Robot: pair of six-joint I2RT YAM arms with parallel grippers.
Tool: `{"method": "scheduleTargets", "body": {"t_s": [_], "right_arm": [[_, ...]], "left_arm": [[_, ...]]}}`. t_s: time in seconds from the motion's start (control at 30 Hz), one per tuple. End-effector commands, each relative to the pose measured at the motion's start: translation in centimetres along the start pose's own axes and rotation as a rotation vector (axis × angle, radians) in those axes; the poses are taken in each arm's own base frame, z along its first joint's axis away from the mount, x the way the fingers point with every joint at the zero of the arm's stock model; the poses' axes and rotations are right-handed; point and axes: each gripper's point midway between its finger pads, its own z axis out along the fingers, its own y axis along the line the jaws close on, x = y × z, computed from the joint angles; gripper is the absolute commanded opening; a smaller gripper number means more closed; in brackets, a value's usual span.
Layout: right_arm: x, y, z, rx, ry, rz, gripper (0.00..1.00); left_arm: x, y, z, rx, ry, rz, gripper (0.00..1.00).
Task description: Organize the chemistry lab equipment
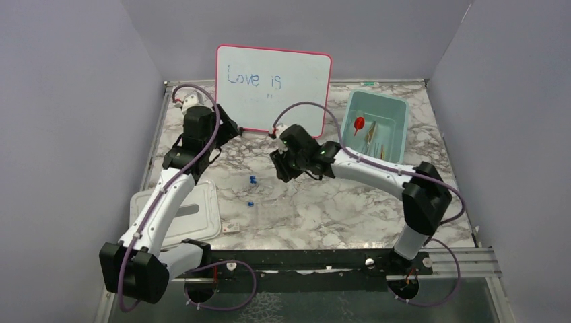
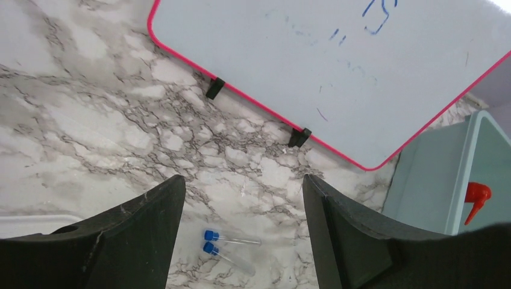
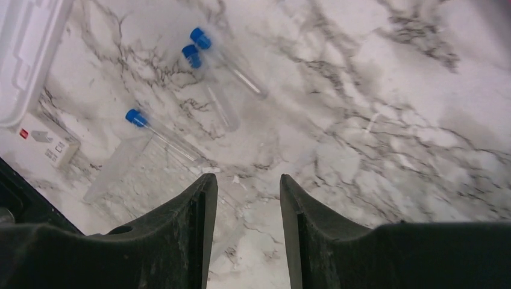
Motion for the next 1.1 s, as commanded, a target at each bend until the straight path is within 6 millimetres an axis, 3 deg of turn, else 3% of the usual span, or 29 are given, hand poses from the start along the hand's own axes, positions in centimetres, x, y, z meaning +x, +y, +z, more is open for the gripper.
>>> {"method": "scheduleTargets", "body": {"t_s": [0.0,0.27,0.6,0.8,0.9,1.07], "right_arm": [[1.6,3.3,3.6,-0.109,0.038,-0.077,0.48],[3.6,5.7,8.1,-0.162,0.118,-0.165,0.47],[5.2,5.8,11.8,-0.139,0.190,-0.243,0.41],[6.0,5.9,13.2,-0.136,0.218,-0.286,0.33],[6.4,5.6,13.5,-0.112,0.231,-0.319,0.22],[5.6,5.5,12.2,-0.109,0.197,-0.336,0.10]], "left_arm": [[-2.7,1.7,-2.3,-0.094,-0.131,-0.034,0.75],[-2.6,2.4,-3.0,-0.119,-0.140,-0.052,0.75],[-2.3,2.4,-3.1,-0.114,-0.126,-0.057,0.75],[-2.8,3.0,-3.9,-0.137,-0.154,-0.056,0.75],[-2.8,3.1,-4.2,-0.139,-0.159,-0.059,0.75],[-2.5,3.3,-4.6,-0.135,-0.158,-0.072,0.75]]}}
